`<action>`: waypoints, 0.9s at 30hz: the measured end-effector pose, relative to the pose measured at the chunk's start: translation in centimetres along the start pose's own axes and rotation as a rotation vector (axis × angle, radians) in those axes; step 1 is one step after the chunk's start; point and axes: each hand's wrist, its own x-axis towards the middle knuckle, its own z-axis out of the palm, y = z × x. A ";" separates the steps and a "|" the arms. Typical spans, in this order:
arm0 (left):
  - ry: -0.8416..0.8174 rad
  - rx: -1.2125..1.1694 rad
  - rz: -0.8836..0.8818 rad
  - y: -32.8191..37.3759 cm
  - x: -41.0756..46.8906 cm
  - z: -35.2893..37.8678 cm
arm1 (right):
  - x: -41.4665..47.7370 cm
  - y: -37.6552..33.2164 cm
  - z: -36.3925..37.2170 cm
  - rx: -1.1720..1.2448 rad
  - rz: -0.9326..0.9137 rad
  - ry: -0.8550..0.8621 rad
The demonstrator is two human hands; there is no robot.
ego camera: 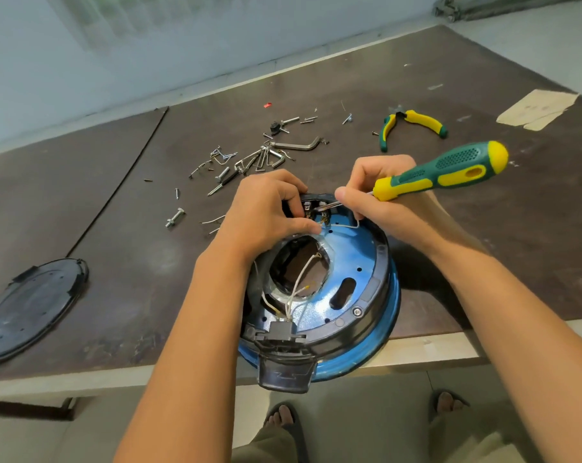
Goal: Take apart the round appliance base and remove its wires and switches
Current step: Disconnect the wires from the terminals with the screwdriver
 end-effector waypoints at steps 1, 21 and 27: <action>0.019 0.025 0.004 0.0 -0.1 -0.1 | 0.0 -0.1 0.0 -0.019 -0.001 -0.003; -0.025 -0.031 -0.057 0.0 -0.3 -0.2 | 1.0 -1.9 1.6 -0.305 -0.003 -0.056; -0.025 -0.004 -0.058 -0.1 -0.2 -0.1 | 1.2 -2.1 2.2 -0.202 0.219 0.018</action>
